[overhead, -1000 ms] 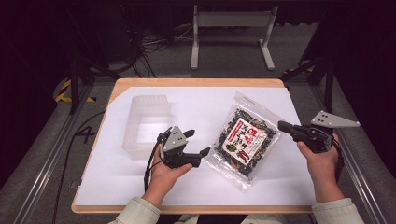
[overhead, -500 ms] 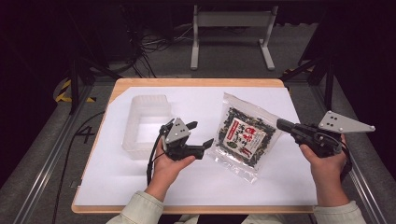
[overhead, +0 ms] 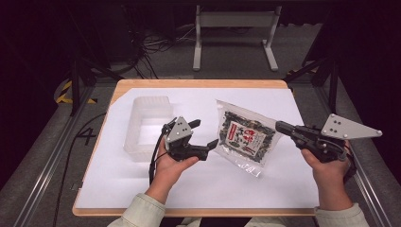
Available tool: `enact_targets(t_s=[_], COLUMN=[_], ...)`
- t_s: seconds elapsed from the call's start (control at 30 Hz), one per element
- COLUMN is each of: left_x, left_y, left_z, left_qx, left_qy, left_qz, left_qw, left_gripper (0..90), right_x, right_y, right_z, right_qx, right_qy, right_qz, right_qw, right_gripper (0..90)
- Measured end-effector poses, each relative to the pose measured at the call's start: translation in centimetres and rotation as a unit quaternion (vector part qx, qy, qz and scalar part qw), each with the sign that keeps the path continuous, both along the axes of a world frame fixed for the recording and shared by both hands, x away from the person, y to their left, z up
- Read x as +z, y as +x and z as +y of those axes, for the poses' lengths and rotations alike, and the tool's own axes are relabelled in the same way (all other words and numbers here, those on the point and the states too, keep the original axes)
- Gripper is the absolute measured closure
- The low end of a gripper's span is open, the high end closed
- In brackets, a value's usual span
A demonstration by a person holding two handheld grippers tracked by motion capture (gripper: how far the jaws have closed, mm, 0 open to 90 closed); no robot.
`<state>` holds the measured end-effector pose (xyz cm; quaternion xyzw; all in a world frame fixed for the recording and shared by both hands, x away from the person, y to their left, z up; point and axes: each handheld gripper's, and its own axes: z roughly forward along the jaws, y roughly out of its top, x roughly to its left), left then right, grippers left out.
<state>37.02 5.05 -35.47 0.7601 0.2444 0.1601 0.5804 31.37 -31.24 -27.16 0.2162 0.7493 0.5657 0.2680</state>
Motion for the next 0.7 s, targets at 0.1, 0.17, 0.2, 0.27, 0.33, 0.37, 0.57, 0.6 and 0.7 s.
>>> enact_targets(t_s=[0.1, 0.17, 0.2, 0.27, 0.33, 0.37, 0.57, 0.6, 0.7], left_x=[0.2, 0.3, 0.5, 0.7, 0.9, 1.0, 1.5, 1.6, 1.8], left_y=[0.0, 0.1, 0.1, 0.0, 0.0, 0.0, -0.2, -0.3, -0.6], left_z=[-0.1, -0.2, -0.2, -0.3, -0.4, -0.4, -0.7, -0.7, -0.8], left_qx=[-0.002, -0.004, -0.006, -0.009, -0.014, -0.017, -0.042, -0.047, -0.061], left_qy=[-0.006, -0.008, -0.01, -0.011, -0.014, -0.014, -0.025, -0.025, -0.028], left_qz=[0.0, -0.002, -0.003, -0.003, -0.005, -0.004, -0.006, -0.003, -0.009], left_qw=[1.0, 1.0, 0.9999, 0.9999, 0.9998, 0.9997, 0.9988, 0.9986, 0.9977], left_gripper=[12.6, 12.6, 12.6, 12.7, 12.8, 13.3, 16.3, 17.0, 20.2], right_x=[0.2, 0.3, 0.4, 0.5, 0.6, 0.7, 0.8, 0.8, 0.8], right_y=[-0.3, -0.4, -0.5, -0.7, -0.9, -1.0, -1.2, -1.2, -1.1], right_z=[0.3, 0.5, 0.6, 0.8, 1.0, 1.1, 1.8, 2.0, 2.5], right_qx=[0.008, 0.013, 0.015, 0.022, 0.028, 0.033, 0.051, 0.054, 0.064], right_qy=[0.001, 0.002, 0.003, 0.002, 0.001, 0.001, 0.005, 0.006, 0.006], right_qz=[-0.003, -0.004, -0.004, -0.008, -0.01, -0.011, -0.015, -0.016, -0.018], right_qw=[1.0, 0.9999, 0.9999, 0.9997, 0.9996, 0.9994, 0.9986, 0.9984, 0.9978], right_gripper=[90.0, 90.0, 90.0, 90.0, 90.0, 90.0, 90.0, 90.0, 90.0])
